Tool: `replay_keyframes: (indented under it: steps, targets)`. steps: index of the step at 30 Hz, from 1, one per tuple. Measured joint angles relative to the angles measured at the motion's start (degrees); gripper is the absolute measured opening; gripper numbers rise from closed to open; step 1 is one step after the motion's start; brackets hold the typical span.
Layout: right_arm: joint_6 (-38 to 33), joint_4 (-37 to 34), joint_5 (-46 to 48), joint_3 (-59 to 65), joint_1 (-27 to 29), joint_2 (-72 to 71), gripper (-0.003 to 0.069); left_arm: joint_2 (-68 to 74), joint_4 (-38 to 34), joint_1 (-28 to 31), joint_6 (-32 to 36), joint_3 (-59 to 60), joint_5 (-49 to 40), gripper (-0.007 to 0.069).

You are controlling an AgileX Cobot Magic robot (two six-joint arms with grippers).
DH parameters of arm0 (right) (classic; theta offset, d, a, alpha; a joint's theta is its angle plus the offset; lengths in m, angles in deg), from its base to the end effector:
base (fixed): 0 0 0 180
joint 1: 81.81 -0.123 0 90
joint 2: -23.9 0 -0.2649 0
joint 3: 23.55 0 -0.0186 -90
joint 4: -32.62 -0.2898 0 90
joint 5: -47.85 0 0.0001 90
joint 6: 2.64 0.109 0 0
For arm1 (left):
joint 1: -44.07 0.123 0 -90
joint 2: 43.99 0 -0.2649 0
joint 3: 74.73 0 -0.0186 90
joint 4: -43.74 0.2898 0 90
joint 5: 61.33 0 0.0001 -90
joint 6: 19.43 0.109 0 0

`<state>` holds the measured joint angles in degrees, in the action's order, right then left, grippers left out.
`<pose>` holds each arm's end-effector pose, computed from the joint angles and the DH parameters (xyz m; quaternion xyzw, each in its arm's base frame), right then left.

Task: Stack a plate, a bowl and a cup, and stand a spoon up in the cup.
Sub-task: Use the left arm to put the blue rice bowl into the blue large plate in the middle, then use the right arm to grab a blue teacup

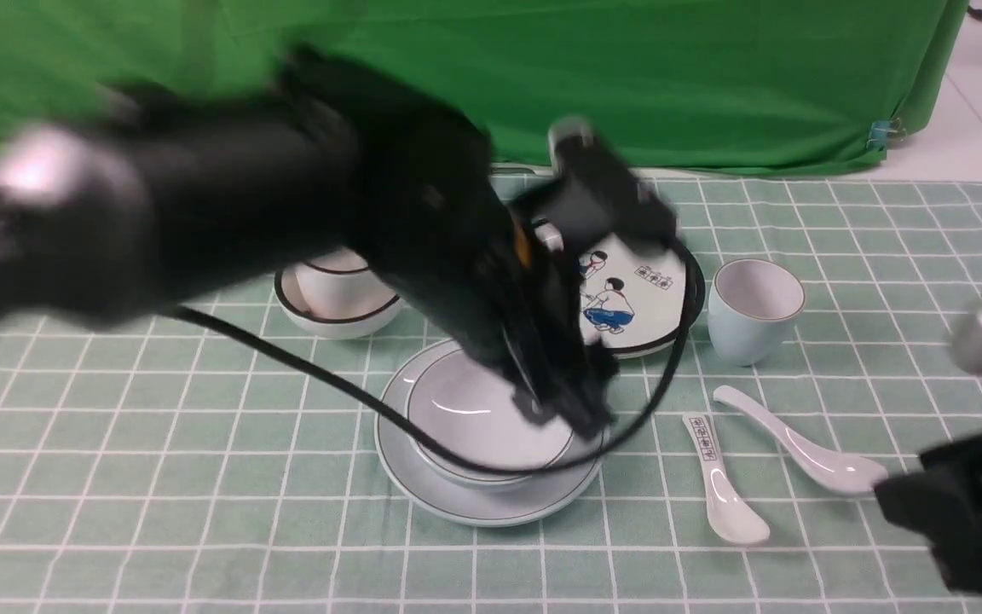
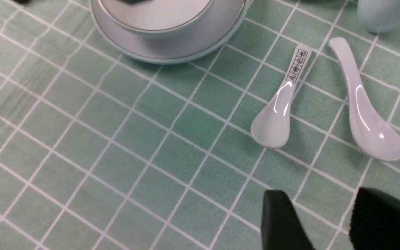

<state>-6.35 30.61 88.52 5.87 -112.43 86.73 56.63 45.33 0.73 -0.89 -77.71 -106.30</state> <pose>0.2131 0.1290 0.2916 -0.2632 0.8781 0.1083 0.3847 0.2958 -0.2762 0.2766 0.4922 0.8092 -0.0567 0.3157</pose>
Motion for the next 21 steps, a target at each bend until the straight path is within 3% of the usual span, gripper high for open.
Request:
replay_keyframes:
  steps: [5, 8, 15, 21]
  targets:
    - [-1.18, 4.88, 2.12, -9.19, 0.13, 13.93, 0.0297, -15.64, -0.65, -0.04, -3.61, 4.24, 1.42, 0.0128]
    - [-3.69, 5.46, 6.10, -15.13, 1.32, 21.08, 0.0270, -26.03, -0.65, -0.04, -4.68, 12.22, 4.00, 0.0024]
    - [-6.79, 5.65, 9.54, -23.89, 6.24, 31.70, 0.0251, -46.57, -0.85, -0.04, -10.65, 34.99, 16.00, 0.0005]
    - [-9.70, 4.63, 13.90, -32.02, 10.62, 39.84, 0.0251, -60.61, -1.03, -0.04, -13.22, 54.80, 34.53, 0.0007]
